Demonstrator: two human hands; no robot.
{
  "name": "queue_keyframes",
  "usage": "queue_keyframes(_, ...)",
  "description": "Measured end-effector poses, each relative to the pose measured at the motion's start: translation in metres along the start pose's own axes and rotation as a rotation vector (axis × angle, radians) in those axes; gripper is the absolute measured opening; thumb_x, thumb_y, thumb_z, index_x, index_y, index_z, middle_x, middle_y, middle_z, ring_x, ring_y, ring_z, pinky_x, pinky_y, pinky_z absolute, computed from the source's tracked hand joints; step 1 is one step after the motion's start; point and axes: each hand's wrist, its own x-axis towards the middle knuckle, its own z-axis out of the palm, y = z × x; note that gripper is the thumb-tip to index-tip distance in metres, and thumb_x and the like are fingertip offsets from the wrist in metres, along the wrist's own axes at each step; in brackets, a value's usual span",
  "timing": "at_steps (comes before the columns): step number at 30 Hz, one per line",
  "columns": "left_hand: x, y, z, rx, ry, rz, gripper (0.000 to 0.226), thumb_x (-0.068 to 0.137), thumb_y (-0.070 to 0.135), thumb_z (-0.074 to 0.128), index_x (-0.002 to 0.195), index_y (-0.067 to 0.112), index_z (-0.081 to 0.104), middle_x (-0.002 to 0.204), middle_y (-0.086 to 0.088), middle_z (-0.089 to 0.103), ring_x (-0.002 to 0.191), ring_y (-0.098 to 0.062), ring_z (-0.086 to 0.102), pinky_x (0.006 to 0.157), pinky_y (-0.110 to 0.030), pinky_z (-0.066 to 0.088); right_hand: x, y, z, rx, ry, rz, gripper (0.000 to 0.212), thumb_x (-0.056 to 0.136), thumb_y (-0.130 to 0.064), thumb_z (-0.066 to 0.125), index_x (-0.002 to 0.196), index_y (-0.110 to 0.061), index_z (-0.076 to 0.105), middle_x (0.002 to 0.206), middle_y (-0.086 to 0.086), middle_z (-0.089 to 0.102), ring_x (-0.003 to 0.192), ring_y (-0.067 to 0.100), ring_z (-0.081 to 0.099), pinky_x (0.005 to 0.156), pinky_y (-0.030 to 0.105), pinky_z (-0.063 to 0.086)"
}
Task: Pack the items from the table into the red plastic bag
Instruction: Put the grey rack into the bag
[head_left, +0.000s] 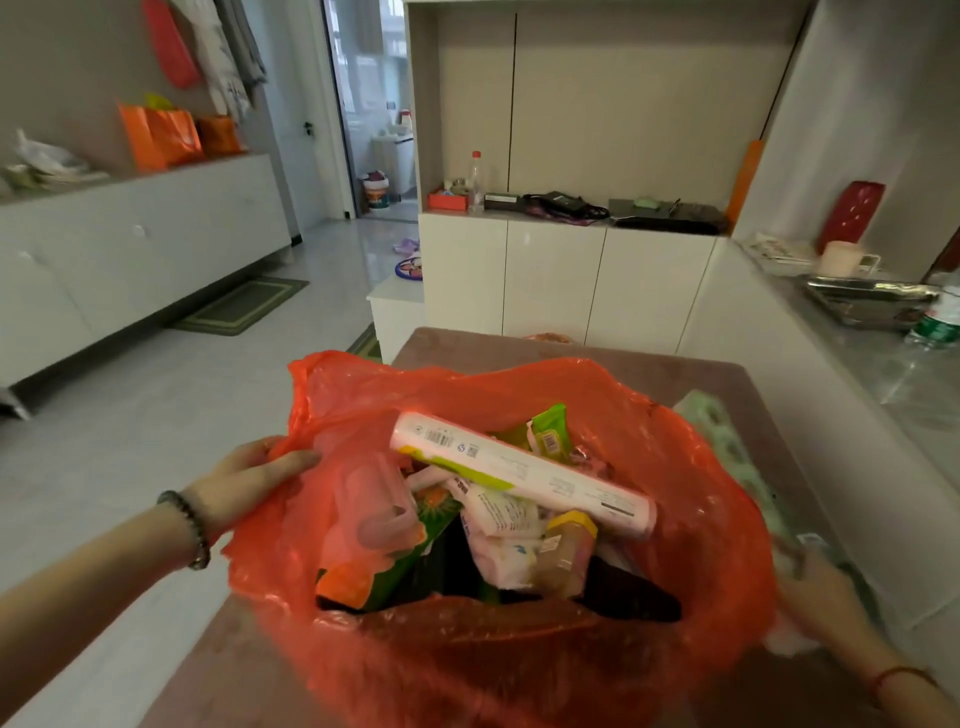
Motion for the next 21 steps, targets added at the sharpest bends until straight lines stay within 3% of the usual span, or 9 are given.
queue_keyframes(3,-0.003,-0.001,-0.002,-0.005,-0.037,0.005,0.019,0.088,0.017,0.055,0.102,0.005,0.057,0.07,-0.012,0.057,0.046,-0.015,0.055,0.039,-0.019,0.048,-0.039,-0.04,-0.06,0.19,0.108,-0.053,0.038,0.075,-0.046,0.069,0.093,-0.014,0.057,0.092,0.022,0.065,0.065,0.025,0.06,0.056,0.034,0.048)
queue_keyframes(6,-0.004,-0.001,-0.001,-0.054,-0.066,0.028,0.016,0.088,0.013,0.055,0.102,0.005,0.055,0.058,-0.005,0.063,0.037,-0.007,0.057,0.037,-0.016,0.047,-0.07,-0.078,-0.103,0.276,0.097,-0.229,0.062,0.034,-0.083,0.065,0.079,-0.041,0.056,0.074,-0.008,0.069,0.056,0.012,0.066,0.047,0.031,0.057)
queue_keyframes(9,-0.007,0.003,0.004,-0.094,-0.058,0.065,0.01,0.089,0.013,0.052,0.094,0.005,0.054,0.033,0.005,0.055,0.028,-0.002,0.05,0.033,-0.011,0.041,-0.105,-0.124,-0.091,0.451,-0.076,-0.392,0.062,0.034,-0.076,0.071,0.083,-0.041,0.057,0.081,-0.019,0.072,0.069,0.003,0.069,0.054,0.019,0.056)
queue_keyframes(12,-0.01,0.003,0.005,-0.114,-0.026,0.068,0.04,0.089,0.02,0.053,0.117,-0.009,0.051,0.05,-0.001,0.053,0.043,-0.014,0.052,0.059,-0.022,0.052,-0.126,-0.155,-0.036,0.497,-0.262,-0.469,0.056,0.049,-0.061,0.075,0.092,-0.033,0.052,0.103,-0.003,0.068,0.087,0.01,0.066,0.076,0.033,0.056)
queue_keyframes(14,-0.012,0.004,0.004,-0.14,-0.003,0.066,0.049,0.09,0.025,0.052,0.121,-0.011,0.048,0.054,-0.003,0.051,0.046,-0.016,0.05,0.052,-0.022,0.052,-0.131,-0.162,0.002,0.367,-0.342,-0.529,0.048,0.061,-0.049,0.077,0.094,-0.03,0.048,0.104,-0.002,0.064,0.09,0.014,0.062,0.081,0.03,0.051)
queue_keyframes(16,-0.014,0.005,0.002,-0.184,0.03,0.066,0.049,0.091,0.026,0.05,0.121,-0.013,0.047,0.047,-0.003,0.051,0.035,-0.013,0.051,0.035,-0.013,0.042,-0.13,-0.156,0.025,0.1,-0.377,-0.602,0.042,0.072,-0.023,0.075,0.104,-0.031,0.049,0.099,-0.009,0.057,0.088,0.006,0.054,0.077,0.009,0.043)
queue_keyframes(17,-0.014,0.006,0.001,-0.212,0.042,0.058,0.049,0.092,0.026,0.049,0.122,-0.013,0.047,0.046,-0.003,0.051,0.032,-0.012,0.05,0.037,-0.012,0.041,-0.128,-0.149,0.03,-0.013,-0.385,-0.604,0.043,0.077,-0.009,0.068,0.113,-0.023,0.049,0.102,-0.006,0.055,0.089,0.007,0.052,0.073,0.004,0.038)
queue_keyframes(19,-0.016,0.008,-0.003,-0.271,0.045,0.043,0.05,0.092,0.026,0.048,0.125,-0.012,0.044,0.05,-0.006,0.053,0.032,-0.013,0.051,0.038,-0.014,0.044,-0.123,-0.13,0.031,-0.215,-0.459,-0.544,0.036,0.078,0.001,0.053,0.111,-0.011,0.049,0.106,0.008,0.058,0.094,0.021,0.057,0.069,0.012,0.039)
queue_keyframes(21,-0.016,0.01,-0.005,-0.302,0.043,0.038,0.052,0.092,0.027,0.048,0.127,-0.01,0.043,0.067,-0.016,0.059,0.041,-0.018,0.049,0.042,-0.017,0.05,-0.117,-0.113,0.028,-0.399,-0.467,-0.534,0.025,0.077,-0.007,0.053,0.099,-0.016,0.049,0.104,0.005,0.06,0.097,0.022,0.058,0.084,0.026,0.043)
